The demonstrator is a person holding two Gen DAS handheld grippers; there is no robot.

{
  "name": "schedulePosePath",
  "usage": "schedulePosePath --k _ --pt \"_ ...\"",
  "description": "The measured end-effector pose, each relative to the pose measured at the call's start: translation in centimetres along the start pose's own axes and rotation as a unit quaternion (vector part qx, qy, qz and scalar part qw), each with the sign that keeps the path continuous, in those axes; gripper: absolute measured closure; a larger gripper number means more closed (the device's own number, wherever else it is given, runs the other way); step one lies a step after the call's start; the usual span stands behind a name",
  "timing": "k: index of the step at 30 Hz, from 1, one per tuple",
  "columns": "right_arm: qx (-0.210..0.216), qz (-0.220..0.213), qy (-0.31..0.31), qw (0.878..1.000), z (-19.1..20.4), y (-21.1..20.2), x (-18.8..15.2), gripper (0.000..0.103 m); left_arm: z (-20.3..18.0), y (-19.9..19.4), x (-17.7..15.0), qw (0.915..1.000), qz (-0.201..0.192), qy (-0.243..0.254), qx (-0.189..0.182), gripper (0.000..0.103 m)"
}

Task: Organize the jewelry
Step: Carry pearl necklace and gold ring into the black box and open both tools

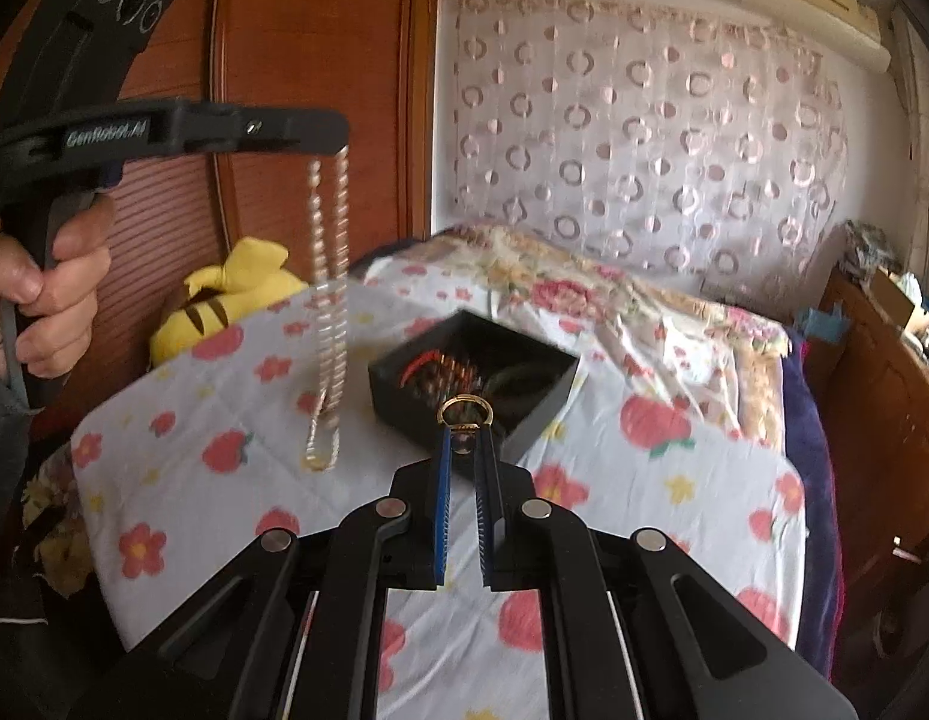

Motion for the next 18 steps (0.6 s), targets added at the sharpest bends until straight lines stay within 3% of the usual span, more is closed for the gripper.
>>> schedulePosePath --k 9,13,18 --pt "-0.002 -0.022 -0.014 1.000 -1.2 0.3 3.3 0.094 1.6 1.1 4.2 0.9997 -0.015 -0.001 0.020 0.099" --pt "0.003 -0.011 -0.013 1.000 -1.7 2.4 3.9 0.094 2.7 4.6 3.6 0.9996 0.016 -0.011 0.022 0.099" --pt "0.014 0.018 -0.007 1.000 -1.8 6.1 3.9 0.094 4.3 10.1 0.2 0.9963 0.075 -0.033 0.026 0.099"
Point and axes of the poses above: each gripper's, at about its wrist camera, not at the fingertips, and y roughly the way its jaws point, z to its left, x to its top, the point moved 1 cm from there along y, roughly the way its jaws point, and after that the axes turned 15 degrees about z, right-handed, at the moved point
